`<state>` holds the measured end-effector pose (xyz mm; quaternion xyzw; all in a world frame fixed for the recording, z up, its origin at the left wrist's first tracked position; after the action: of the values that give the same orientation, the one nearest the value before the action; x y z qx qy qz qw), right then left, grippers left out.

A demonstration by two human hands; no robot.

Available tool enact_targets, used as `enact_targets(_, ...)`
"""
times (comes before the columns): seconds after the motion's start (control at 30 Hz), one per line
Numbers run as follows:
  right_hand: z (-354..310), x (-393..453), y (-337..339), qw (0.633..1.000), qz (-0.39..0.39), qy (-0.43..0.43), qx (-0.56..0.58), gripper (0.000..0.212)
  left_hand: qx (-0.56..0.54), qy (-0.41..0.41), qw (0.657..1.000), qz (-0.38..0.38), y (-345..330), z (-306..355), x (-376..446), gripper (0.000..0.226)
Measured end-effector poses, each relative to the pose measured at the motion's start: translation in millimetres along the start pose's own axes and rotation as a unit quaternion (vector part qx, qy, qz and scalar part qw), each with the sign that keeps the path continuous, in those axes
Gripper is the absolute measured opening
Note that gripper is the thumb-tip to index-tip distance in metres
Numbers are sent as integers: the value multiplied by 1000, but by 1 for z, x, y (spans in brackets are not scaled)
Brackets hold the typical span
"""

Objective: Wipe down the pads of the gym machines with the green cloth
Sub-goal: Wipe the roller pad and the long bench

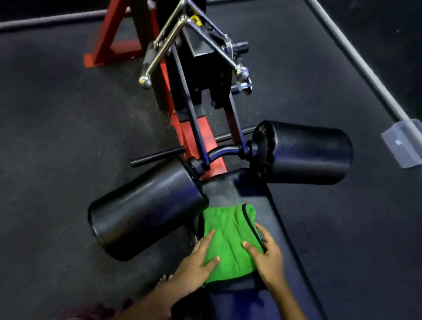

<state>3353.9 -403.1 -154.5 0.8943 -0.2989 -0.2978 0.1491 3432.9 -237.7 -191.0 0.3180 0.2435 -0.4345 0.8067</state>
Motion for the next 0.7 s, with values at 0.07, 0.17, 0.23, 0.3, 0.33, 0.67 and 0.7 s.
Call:
enact_targets(0.07,21,3,5,998,6,9,-58,57,79,-10,997,-15,-14,-13,1,71)
enact_targets(0.17,44,0,11,986,-9,30,-163,60,141,-25,990,20,-35,-30,-1,74)
enact_targets(0.23,50,-2,11,948,16,86,-306,64,84,-23,988,128,-43,-35,-5,69)
enact_targets(0.3,46,-1,1,903,72,173,-386,64,56,-20,963,261,-43,-36,-2,73)
enact_targets(0.33,38,-1,-7,889,83,211,-399,62,38,-3,951,307,-41,-32,3,80)
enact_targets(0.67,38,44,-68,829,-27,220,-514,59,53,112,902,414,-57,-19,70,67)
enact_targets(0.7,38,48,-66,822,-11,246,-513,58,66,111,904,408,-58,-19,70,69)
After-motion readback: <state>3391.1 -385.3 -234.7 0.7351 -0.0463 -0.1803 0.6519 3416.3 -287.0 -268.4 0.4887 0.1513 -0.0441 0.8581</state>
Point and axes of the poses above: each hand's wrist, its own x-axis towards the middle knuckle, its own y-axis out of the back of the hand, z = x × y, the point moved 2 cm from there along x, towards the middle knuckle, and after that the axes turned 6 degrees about y, right-handed, at the moved point
